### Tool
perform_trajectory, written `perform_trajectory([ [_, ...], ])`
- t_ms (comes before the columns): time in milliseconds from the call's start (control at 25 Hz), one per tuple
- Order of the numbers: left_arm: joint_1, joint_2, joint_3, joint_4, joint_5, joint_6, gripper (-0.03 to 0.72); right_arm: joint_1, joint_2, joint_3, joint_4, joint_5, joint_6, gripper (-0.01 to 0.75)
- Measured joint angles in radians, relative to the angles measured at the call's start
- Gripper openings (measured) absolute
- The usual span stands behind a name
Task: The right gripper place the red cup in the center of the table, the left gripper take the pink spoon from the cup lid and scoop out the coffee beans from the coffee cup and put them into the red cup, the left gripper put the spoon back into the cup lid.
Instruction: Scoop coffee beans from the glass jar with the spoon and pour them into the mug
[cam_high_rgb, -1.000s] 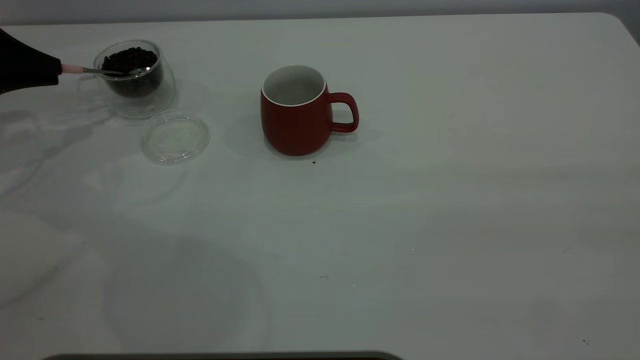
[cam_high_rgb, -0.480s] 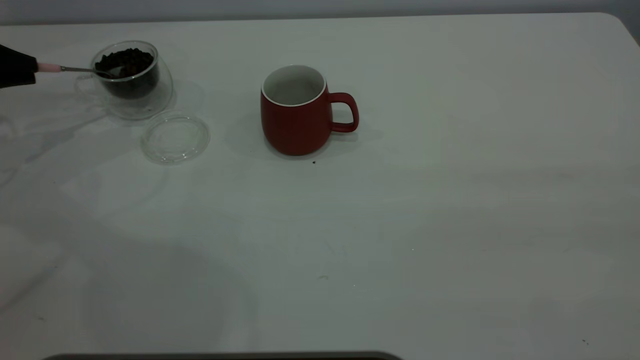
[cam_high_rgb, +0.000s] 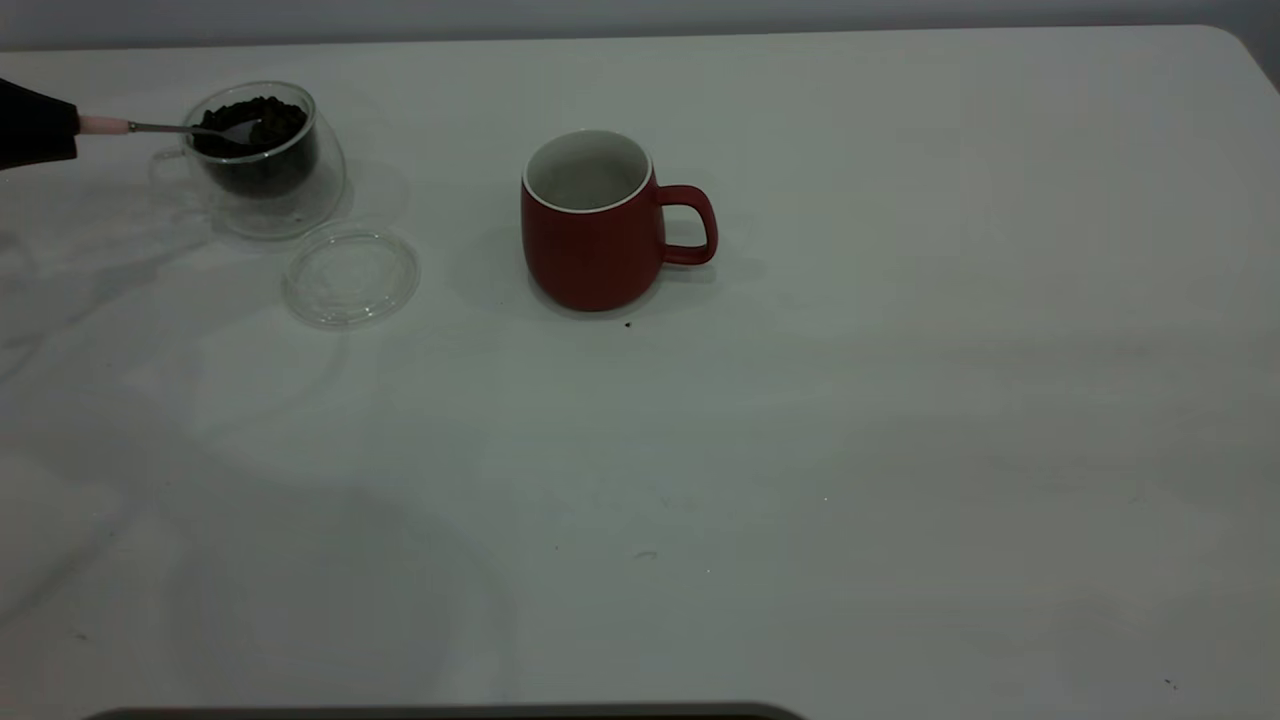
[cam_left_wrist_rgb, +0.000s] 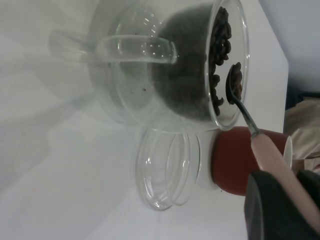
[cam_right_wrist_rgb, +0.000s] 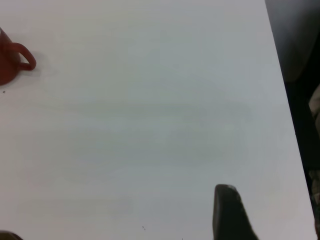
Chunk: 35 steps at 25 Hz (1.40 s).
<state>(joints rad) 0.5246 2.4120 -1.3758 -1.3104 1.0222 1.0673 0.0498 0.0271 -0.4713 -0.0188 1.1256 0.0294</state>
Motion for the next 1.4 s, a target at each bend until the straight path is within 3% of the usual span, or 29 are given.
perform_trajectory([
  [440,0.000,0.000,-0.001,-0.004,0.115,-0.001,0.127,0.000,0.000,0.000,0.000,0.000,0.000,0.436],
  [760,-0.016,0.000,-0.002,-0.084,0.119,0.000,0.127,0.000,0.000,0.000,0.000,0.000,0.000,0.436],
  [1400,-0.267,0.000,-0.002,-0.090,0.119,0.000,0.127,0.000,0.000,0.000,0.000,0.000,0.000,0.436],
])
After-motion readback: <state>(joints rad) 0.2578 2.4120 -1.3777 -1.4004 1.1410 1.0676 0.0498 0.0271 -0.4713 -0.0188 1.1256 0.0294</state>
